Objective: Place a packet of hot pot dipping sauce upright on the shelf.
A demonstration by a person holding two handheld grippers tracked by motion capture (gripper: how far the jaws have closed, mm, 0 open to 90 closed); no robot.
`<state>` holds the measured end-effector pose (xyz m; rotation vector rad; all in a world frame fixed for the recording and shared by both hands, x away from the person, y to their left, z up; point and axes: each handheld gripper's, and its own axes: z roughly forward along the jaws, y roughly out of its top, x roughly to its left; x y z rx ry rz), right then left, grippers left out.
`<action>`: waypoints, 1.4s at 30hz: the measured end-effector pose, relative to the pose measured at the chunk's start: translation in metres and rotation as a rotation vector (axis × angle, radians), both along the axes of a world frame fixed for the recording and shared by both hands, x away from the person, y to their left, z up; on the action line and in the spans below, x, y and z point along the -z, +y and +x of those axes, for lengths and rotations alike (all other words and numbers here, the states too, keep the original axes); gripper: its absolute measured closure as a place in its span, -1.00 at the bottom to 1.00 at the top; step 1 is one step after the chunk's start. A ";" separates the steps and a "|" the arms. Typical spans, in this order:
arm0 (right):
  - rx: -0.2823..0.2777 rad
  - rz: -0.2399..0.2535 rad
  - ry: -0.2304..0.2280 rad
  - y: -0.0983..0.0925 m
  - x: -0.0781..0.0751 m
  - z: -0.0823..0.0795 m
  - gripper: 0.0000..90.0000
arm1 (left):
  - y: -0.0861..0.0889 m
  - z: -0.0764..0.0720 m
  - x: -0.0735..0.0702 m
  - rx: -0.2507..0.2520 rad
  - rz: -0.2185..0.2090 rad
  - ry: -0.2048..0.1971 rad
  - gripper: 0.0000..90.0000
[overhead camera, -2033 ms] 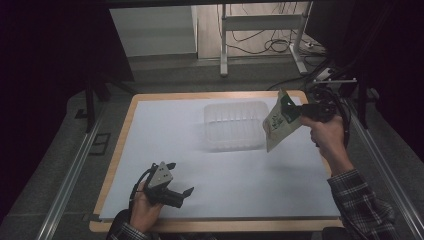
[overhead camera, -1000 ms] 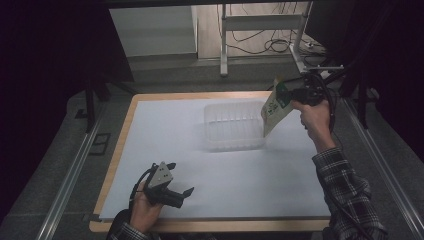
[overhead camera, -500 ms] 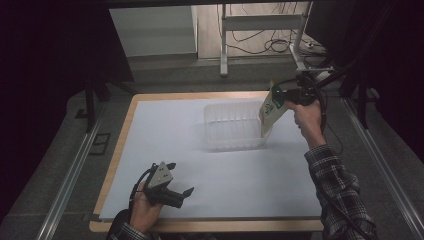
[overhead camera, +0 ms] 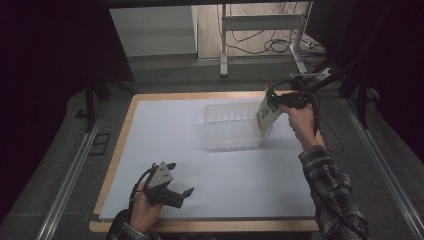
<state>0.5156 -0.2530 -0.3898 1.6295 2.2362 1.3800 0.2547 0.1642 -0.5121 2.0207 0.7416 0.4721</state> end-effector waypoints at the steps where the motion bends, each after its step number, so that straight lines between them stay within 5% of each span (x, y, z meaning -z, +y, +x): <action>1: 0.005 -0.029 -0.014 0.000 0.000 0.000 0.97 | 0.000 0.000 0.000 0.001 0.003 0.001 -1.00; 11: 0.007 -0.048 -0.042 -0.004 0.001 -0.001 0.74 | -0.001 0.000 0.000 0.003 0.018 -0.001 -1.00; 22: -0.017 -0.116 -0.094 -0.001 -0.002 -0.008 0.23 | -0.002 0.000 0.000 0.006 0.017 -0.002 -1.00; 42: -0.043 -0.138 -0.155 0.000 -0.004 -0.022 -0.32 | -0.003 -0.001 0.000 -0.002 0.018 0.008 -1.00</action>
